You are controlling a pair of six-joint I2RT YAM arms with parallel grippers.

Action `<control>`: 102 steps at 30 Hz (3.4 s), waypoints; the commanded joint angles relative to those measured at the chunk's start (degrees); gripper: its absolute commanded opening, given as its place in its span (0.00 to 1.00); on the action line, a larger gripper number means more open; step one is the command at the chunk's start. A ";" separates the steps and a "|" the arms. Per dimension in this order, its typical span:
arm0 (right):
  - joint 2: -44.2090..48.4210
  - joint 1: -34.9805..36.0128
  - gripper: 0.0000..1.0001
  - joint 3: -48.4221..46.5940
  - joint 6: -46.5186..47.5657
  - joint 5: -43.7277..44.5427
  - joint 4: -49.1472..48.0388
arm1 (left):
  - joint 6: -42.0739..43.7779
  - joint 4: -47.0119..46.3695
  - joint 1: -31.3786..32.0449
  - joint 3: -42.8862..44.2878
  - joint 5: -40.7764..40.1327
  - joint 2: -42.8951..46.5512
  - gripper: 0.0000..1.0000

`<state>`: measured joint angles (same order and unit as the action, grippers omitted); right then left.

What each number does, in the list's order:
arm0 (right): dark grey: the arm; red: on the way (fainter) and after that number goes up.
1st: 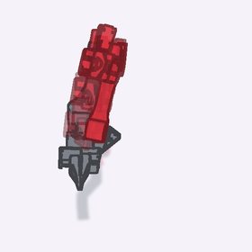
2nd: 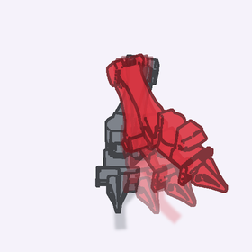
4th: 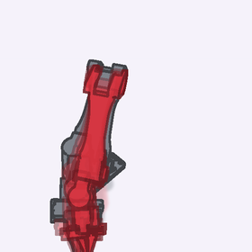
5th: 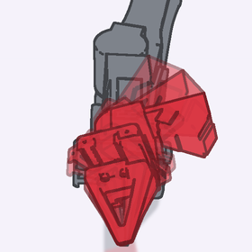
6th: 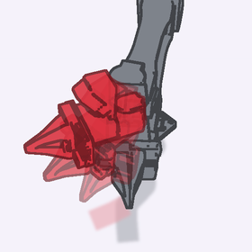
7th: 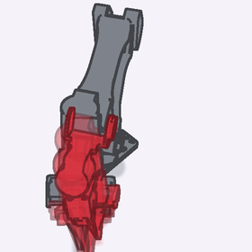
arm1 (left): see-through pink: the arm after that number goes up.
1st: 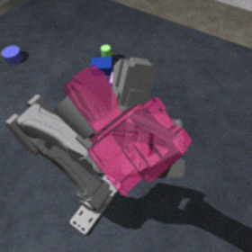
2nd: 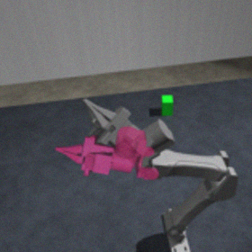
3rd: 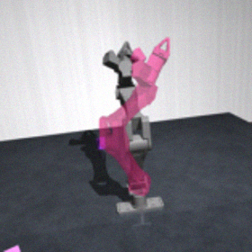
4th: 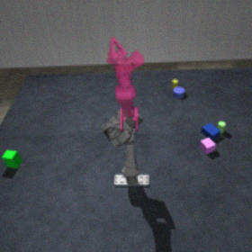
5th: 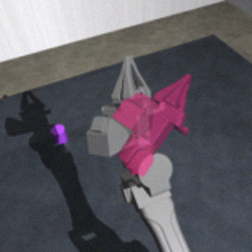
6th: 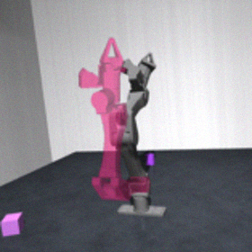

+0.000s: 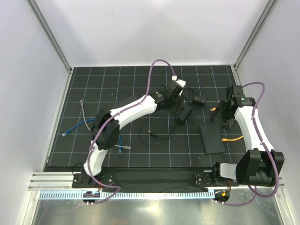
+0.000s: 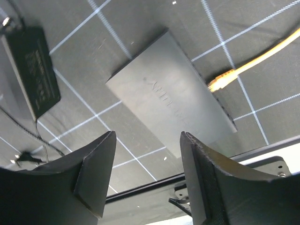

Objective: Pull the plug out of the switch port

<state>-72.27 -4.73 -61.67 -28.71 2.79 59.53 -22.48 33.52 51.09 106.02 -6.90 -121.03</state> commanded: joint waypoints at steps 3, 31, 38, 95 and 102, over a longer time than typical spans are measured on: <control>-2.08 -4.84 0.66 2.25 1.55 -4.46 -4.23 | -4.67 -4.14 3.66 -5.37 5.64 8.96 0.52; -11.75 -15.39 0.72 13.41 -0.99 -12.62 -19.27 | -20.41 -22.71 11.84 -8.81 16.39 -8.25 0.52; -11.84 -15.39 0.71 16.14 -2.93 -17.54 -22.70 | -20.41 -22.88 11.84 -6.71 17.44 -10.71 0.52; 8.64 -19.17 0.48 32.31 -9.96 -17.38 -32.98 | -4.16 -28.24 12.19 -9.95 16.21 -3.95 0.46; 9.08 -19.17 0.47 35.65 -10.93 -16.94 -36.59 | -0.20 -32.46 12.19 -11.88 18.49 -4.56 0.46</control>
<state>-64.07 -23.77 -27.66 -38.61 -13.78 26.00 -26.04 6.24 63.11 93.73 9.58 -125.32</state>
